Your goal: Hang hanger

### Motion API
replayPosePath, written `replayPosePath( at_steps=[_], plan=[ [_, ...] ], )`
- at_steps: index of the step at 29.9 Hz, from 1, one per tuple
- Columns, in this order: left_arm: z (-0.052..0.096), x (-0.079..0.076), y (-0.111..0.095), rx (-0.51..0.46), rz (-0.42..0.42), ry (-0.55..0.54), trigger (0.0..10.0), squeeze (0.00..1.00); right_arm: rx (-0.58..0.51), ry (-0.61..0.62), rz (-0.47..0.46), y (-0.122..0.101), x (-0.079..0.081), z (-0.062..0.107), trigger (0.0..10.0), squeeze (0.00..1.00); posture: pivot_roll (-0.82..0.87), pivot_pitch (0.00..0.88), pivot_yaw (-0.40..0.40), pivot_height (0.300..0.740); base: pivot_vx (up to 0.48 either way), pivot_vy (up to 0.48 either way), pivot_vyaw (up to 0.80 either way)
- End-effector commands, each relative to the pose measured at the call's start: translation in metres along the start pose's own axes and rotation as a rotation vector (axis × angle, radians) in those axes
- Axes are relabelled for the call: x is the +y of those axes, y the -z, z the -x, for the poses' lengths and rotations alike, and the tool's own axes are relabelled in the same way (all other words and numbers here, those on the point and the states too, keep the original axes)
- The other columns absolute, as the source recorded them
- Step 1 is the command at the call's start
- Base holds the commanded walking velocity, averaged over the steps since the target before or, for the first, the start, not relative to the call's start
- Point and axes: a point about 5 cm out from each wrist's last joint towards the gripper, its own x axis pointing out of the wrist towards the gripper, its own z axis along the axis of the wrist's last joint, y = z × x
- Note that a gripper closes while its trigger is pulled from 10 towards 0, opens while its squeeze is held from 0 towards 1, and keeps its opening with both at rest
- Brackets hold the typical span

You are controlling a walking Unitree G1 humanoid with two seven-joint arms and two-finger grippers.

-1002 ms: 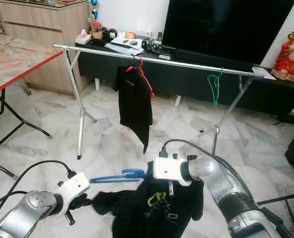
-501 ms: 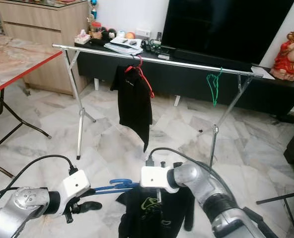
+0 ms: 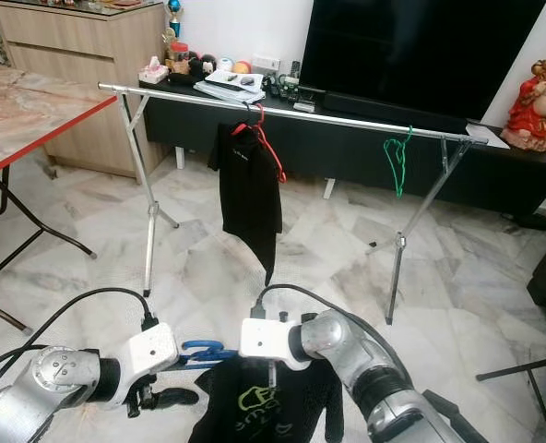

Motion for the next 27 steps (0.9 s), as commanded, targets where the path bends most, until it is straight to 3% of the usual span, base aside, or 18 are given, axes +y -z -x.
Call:
replayPosePath(
  at_steps=[1, 10, 15, 16, 17, 18, 19, 27],
  plan=[
    [-0.001, 0.005, -0.003, 0.001, -0.023, -0.032, 10.0, 0.00, -0.013, 0.028, 0.016, -0.004, -0.010, 0.007, 10.0, 0.00, 0.19, 0.000, -0.117, 0.740, 0.000, 0.000, 0.00],
    [-0.011, 0.002, -0.002, -0.002, -0.014, -0.017, 10.0, 0.00, -0.044, 0.032, 0.032, -0.009, -0.013, 0.009, 10.0, 0.00, 0.18, 0.000, -0.119, 0.740, 0.000, 0.000, 0.00],
    [-0.025, 0.003, -0.003, 0.015, -0.031, -0.023, 9.8, 0.00, -0.092, 0.034, 0.039, -0.018, -0.017, 0.010, 10.0, 0.00, 0.17, 0.000, -0.122, 0.740, 0.000, 0.000, 0.00],
    [-0.027, 0.003, -0.005, 0.007, -0.029, -0.024, 8.3, 0.00, -0.094, 0.031, 0.042, -0.019, -0.017, 0.010, 10.0, 0.00, 0.17, 0.000, -0.123, 0.740, 0.000, 0.000, 0.00],
    [-0.027, 0.003, -0.005, 0.007, -0.029, -0.024, 8.3, 0.00, -0.094, 0.031, 0.042, -0.019, -0.017, 0.010, 10.0, 0.00, 0.17, 0.000, -0.123, 0.740, 0.000, 0.000, 0.00],
    [-0.029, 0.003, -0.006, 0.005, -0.035, -0.023, 1.7, 0.00, -0.096, 0.030, 0.046, -0.019, -0.017, 0.011, 10.0, 0.00, 0.17, 0.000, -0.123, 0.740, 0.000, 0.000, 0.00],
    [-0.030, 0.003, -0.006, 0.003, -0.038, -0.026, 0.0, 0.00, -0.095, 0.031, 0.049, -0.019, -0.018, 0.012, 10.0, 0.00, 0.17, 0.000, -0.124, 0.740, 0.000, 0.000, 0.00],
    [-0.032, 0.005, -0.006, 0.007, -0.048, -0.037, 0.0, 0.00, -0.103, 0.027, 0.053, -0.021, -0.019, 0.013, 10.0, 0.00, 0.17, 0.000, -0.124, 0.740, 0.000, 0.000, 0.00]
  ],
)
